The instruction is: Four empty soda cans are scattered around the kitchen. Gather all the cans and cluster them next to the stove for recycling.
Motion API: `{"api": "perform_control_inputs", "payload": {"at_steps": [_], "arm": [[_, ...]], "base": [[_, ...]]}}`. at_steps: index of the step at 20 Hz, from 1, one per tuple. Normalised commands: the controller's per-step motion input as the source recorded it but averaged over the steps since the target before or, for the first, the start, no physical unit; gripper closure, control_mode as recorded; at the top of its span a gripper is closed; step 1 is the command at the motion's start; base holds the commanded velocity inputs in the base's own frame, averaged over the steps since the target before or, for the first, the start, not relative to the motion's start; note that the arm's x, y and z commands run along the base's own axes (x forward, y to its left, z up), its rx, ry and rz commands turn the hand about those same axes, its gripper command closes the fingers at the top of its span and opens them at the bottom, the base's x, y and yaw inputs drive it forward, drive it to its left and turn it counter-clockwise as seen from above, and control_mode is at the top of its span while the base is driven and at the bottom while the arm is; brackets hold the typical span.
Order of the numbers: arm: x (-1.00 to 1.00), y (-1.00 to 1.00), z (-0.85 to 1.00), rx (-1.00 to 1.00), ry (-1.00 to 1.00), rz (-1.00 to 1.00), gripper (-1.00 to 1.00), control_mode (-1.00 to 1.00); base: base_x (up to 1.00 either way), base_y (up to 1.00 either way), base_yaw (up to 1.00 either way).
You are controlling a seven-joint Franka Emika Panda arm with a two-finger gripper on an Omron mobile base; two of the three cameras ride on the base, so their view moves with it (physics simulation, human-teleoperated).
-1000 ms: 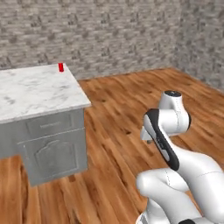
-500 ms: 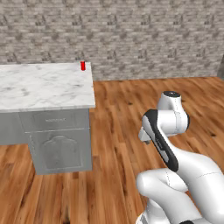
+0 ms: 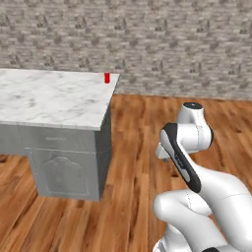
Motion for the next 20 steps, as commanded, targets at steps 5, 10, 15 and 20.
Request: {"api": "perform_control_inputs", "payload": {"at_steps": [5, 10, 15, 20], "arm": [[0.00, 0.00, 0.00, 0.00, 0.00, 0.00, -1.00, 1.00], [0.00, 0.00, 0.00, 0.00, 0.00, 0.00, -1.00, 1.00], [0.00, 0.00, 0.00, 0.00, 0.00, 0.00, -1.00, 1.00], [0.00, 0.00, 0.00, 0.00, 0.00, 0.00, -1.00, 1.00]], "base": [[0.54, -0.92, 0.43], [0.44, -0.83, 0.44], [0.46, -0.82, 0.44], [0.49, -0.83, 0.42]]}}
